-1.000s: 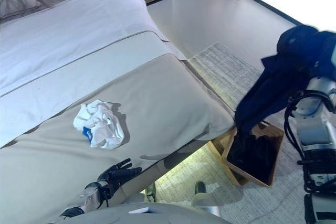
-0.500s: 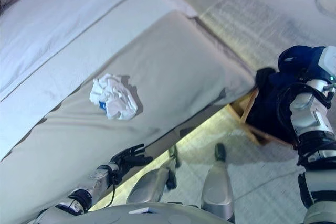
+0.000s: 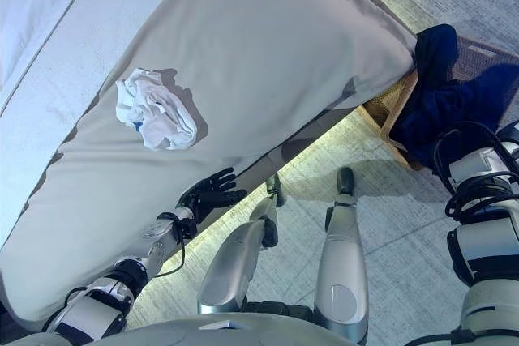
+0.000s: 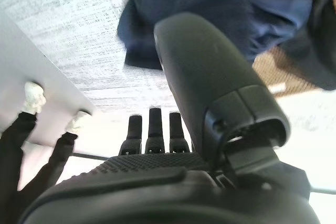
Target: Pick up the clothes from the bed and place them into the basket
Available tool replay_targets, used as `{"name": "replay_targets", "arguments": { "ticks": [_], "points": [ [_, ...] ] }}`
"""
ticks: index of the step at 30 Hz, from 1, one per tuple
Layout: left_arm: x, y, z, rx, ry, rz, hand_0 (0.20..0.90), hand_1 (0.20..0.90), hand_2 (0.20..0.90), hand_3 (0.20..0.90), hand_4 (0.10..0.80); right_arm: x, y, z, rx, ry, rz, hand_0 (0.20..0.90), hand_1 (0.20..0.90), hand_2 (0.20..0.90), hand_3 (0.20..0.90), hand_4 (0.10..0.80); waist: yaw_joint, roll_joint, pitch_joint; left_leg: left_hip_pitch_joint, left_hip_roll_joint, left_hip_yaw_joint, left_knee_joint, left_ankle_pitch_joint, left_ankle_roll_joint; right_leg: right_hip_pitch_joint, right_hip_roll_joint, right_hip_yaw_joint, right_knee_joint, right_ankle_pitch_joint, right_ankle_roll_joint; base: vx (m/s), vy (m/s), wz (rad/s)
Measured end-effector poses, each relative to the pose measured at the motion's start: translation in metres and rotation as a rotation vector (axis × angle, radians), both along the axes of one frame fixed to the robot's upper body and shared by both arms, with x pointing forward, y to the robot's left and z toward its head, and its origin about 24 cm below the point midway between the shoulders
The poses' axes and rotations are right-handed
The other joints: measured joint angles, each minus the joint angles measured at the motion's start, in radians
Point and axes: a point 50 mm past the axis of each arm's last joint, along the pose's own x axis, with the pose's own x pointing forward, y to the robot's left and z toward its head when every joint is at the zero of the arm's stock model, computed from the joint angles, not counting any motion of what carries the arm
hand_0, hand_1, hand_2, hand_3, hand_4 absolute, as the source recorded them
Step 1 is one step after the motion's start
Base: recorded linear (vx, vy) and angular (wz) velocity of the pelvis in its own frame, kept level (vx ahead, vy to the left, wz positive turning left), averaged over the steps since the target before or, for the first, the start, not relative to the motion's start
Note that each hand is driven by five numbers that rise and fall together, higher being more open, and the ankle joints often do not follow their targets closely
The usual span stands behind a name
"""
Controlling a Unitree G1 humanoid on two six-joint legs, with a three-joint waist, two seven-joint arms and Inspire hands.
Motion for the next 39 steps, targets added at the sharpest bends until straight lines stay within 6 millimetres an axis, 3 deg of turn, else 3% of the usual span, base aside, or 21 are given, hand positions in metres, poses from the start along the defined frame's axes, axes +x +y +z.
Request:
{"name": "replay_targets", "arguments": {
  "ticks": [2, 6, 10, 14, 18, 20, 23, 26, 29, 31, 34, 39],
  "points": [
    [-0.003, 0.001, -0.002, 0.003, 0.010, 0.009, 0.900, 0.900, 0.900, 0.900, 0.800, 0.008, 0.007, 0.017, -0.062, -0.135, 0.035, 0.900, 0.900, 0.900, 0.900, 0.800, -0.003, 0.000, 0.000, 0.010, -0.002, -0.004, -0.001, 0.000, 0.000, 0.015, -0.001, -0.002, -0.009, 0.000, 0.000, 0.056, 0.144, 0.06],
    [-0.015, 0.005, -0.011, 0.005, 0.046, 0.027, 0.900, 0.900, 0.900, 0.900, 0.800, 0.016, 0.026, 0.075, -0.227, -0.488, 0.181, 0.900, 0.900, 0.900, 0.900, 0.800, -0.004, 0.001, -0.001, 0.028, -0.005, -0.007, -0.025, -0.010, -0.004, 0.033, -0.003, -0.006, -0.031, -0.006, 0.001, 0.099, 0.232, 0.05],
    [-0.035, 0.005, -0.027, -0.037, 0.120, 0.087, 0.900, 0.900, 0.900, 0.900, 0.800, -0.008, 0.056, 0.132, -0.426, -0.799, 0.354, 0.900, 0.900, 0.900, 0.900, 0.800, -0.014, -0.001, 0.000, 0.072, -0.013, -0.010, -0.053, -0.012, 0.003, 0.085, -0.006, -0.010, -0.062, -0.006, 0.001, 0.084, 0.217, 0.05],
    [-0.045, 0.001, -0.037, -0.089, 0.166, 0.165, 0.900, 0.900, 0.900, 0.900, 0.800, -0.028, 0.088, 0.157, -0.561, -0.966, 0.527, 0.900, 0.900, 0.900, 0.900, 0.800, -0.028, -0.010, 0.007, 0.120, -0.019, -0.033, -0.053, -0.010, 0.015, 0.165, -0.012, -0.034, -0.092, -0.002, 0.005, 0.052, 0.136, 0.16],
    [-0.045, 0.001, -0.037, -0.101, 0.167, 0.180, 0.900, 0.900, 0.900, 0.900, 0.800, -0.019, 0.111, 0.159, -0.471, -0.869, 0.782, 0.900, 0.900, 0.900, 0.900, 0.800, -0.023, -0.046, 0.007, 0.133, -0.011, -0.067, -0.048, -0.013, 0.014, 0.219, -0.009, -0.084, -0.125, 0.001, 0.013, 0.016, 0.146, 0.29],
    [-0.047, 0.003, -0.040, -0.097, 0.180, 0.189, 0.900, 0.900, 0.900, 0.900, 0.800, -0.003, 0.131, 0.149, -0.420, -0.692, 0.956, 0.900, 0.900, 0.900, 0.900, 0.800, -0.007, -0.075, 0.003, 0.133, -0.007, -0.090, -0.031, -0.013, 0.013, 0.246, -0.006, -0.111, -0.137, 0.001, 0.013, -0.003, 0.129, 0.33],
    [-0.051, 0.005, -0.044, -0.085, 0.207, 0.182, 0.900, 0.900, 0.900, 0.900, 0.800, 0.022, 0.157, 0.112, -0.416, -0.334, 1.171, 0.900, 0.900, 0.900, 0.900, 0.800, 0.059, -0.115, -0.016, 0.124, -0.002, -0.139, -0.007, -0.013, 0.012, 0.290, -0.001, -0.169, -0.159, 0.000, 0.012, -0.003, 0.115, 0.51],
    [-0.051, 0.009, -0.045, -0.058, 0.218, 0.171, 0.900, 0.900, 0.900, 0.900, 0.800, 0.042, 0.171, 0.080, -0.423, -0.081, 1.255, 0.900, 0.900, 0.900, 0.900, 0.800, 0.143, -0.135, -0.026, 0.106, -0.006, -0.188, 0.009, -0.017, 0.007, 0.314, -0.001, -0.223, -0.165, -0.007, 0.013, 0.034, 0.010, 0.53],
    [-0.049, 0.034, -0.042, 0.059, 0.230, 0.173, 0.900, 0.900, 0.900, 0.900, 0.800, 0.073, 0.181, 0.043, -0.436, 0.141, 1.222, 0.900, 0.900, 0.900, 0.900, 0.800, 0.240, -0.176, -0.036, 0.087, -0.012, -0.258, 0.023, -0.019, 0.003, 0.346, -0.002, -0.299, -0.175, -0.018, 0.016, 0.058, -0.034, 0.66],
    [-0.046, 0.051, -0.036, 0.116, 0.222, 0.181, 0.900, 0.900, 0.900, 0.900, 0.800, 0.081, 0.187, 0.033, -0.431, 0.200, 1.212, 0.900, 0.900, 0.900, 0.900, 0.800, 0.293, -0.203, -0.036, 0.080, -0.017, -0.286, 0.023, -0.034, -0.016, 0.359, -0.004, -0.324, -0.175, -0.034, 0.017, 0.045, 0.015, 0.61],
    [-0.049, 0.075, -0.032, 0.189, 0.242, 0.219, 0.900, 0.900, 0.900, 0.900, 0.800, 0.093, 0.211, 0.037, -0.454, 0.187, 1.218, 0.900, 0.900, 0.900, 0.900, 0.800, 0.359, -0.234, -0.034, 0.069, -0.036, -0.318, 0.033, -0.029, -0.013, 0.376, -0.020, -0.366, -0.174, -0.036, 0.019, 0.016, 0.039, 0.46],
    [-0.047, 0.082, -0.028, 0.178, 0.233, 0.255, 0.900, 0.900, 0.900, 0.900, 0.800, 0.111, 0.226, 0.058, -0.509, 0.135, 1.130, 0.900, 0.900, 0.900, 0.900, 0.800, 0.450, -0.240, -0.034, 0.022, -0.076, -0.390, 0.057, -0.038, -0.024, 0.387, -0.049, -0.450, -0.177, -0.041, 0.027, 0.006, 0.000, 0.50]
  ]
}}
